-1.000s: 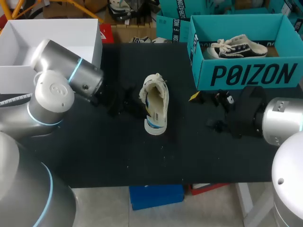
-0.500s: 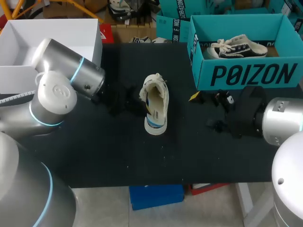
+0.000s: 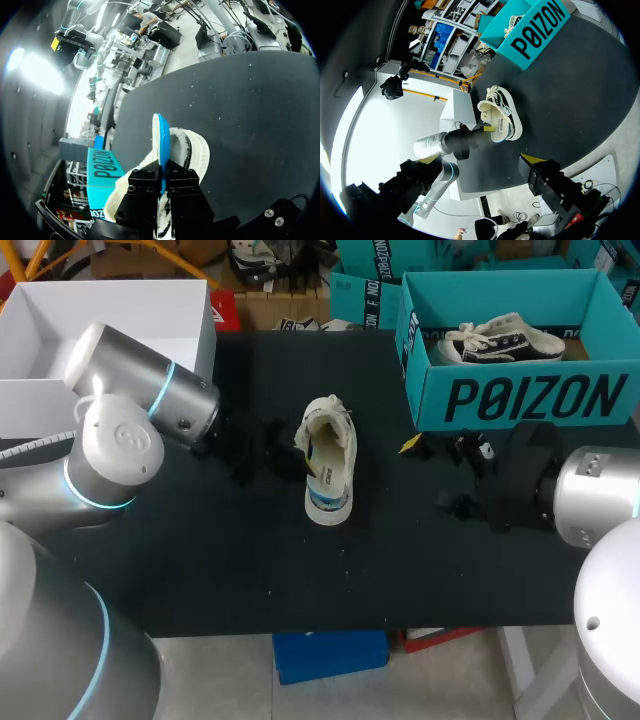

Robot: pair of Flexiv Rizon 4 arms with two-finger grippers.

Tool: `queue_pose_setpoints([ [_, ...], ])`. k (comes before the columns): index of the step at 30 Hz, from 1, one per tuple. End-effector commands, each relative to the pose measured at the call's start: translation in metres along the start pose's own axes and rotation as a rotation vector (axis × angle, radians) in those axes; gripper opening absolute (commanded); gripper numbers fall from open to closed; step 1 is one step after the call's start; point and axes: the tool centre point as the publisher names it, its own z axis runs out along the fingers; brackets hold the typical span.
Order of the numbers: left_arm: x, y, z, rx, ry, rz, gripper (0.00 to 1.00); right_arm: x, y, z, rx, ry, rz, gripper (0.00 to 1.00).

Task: Take the shoe out of the shoebox, open the shoe tongue, remove and reinsert the insole, then place the shoe into the shoebox

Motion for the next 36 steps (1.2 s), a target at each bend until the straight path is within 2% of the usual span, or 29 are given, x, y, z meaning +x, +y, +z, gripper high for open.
queue_pose_setpoints([
  [1, 0.001, 0.004, 0.003, -0.02, 0.002, -0.003, 0.0, -0.007, 0.001, -0.004, 0.074, 0.015, 0.013, 1.0],
  [10, 0.003, 0.009, 0.004, -0.044, 0.004, -0.017, 0.0, -0.007, 0.001, -0.004, 0.074, 0.015, 0.013, 1.0],
  [11, 0.003, 0.009, 0.004, -0.043, 0.001, -0.019, 0.3, -0.007, 0.001, -0.004, 0.074, 0.015, 0.013, 1.0],
  [12, 0.003, 0.008, 0.004, -0.038, -0.004, -0.023, 0.44, -0.007, 0.001, -0.004, 0.074, 0.015, 0.013, 1.0],
  [13, 0.002, 0.008, 0.004, -0.037, -0.008, -0.024, 0.5, -0.007, 0.001, -0.004, 0.074, 0.015, 0.013, 1.0],
  [15, 0.0, 0.005, 0.003, -0.03, -0.026, -0.029, 1.0, -0.007, 0.001, -0.004, 0.074, 0.015, 0.013, 1.0],
  [23, -0.009, -0.008, -0.003, 0.015, -0.077, -0.045, 1.0, -0.007, 0.001, -0.004, 0.074, 0.015, 0.013, 1.0],
  [28, -0.009, -0.016, -0.002, 0.037, -0.073, -0.045, 1.0, -0.007, 0.001, -0.004, 0.074, 0.015, 0.013, 1.0],
  [33, -0.009, -0.019, -0.002, 0.045, -0.067, -0.042, 0.49, -0.007, 0.001, -0.004, 0.074, 0.015, 0.013, 1.0],
  [35, -0.009, -0.02, -0.002, 0.048, -0.064, -0.041, 0.37, -0.007, 0.001, -0.004, 0.074, 0.015, 0.013, 1.0],
  [36, -0.009, -0.02, -0.002, 0.05, -0.062, -0.04, 0.27, -0.007, 0.001, -0.004, 0.074, 0.015, 0.013, 1.0],
])
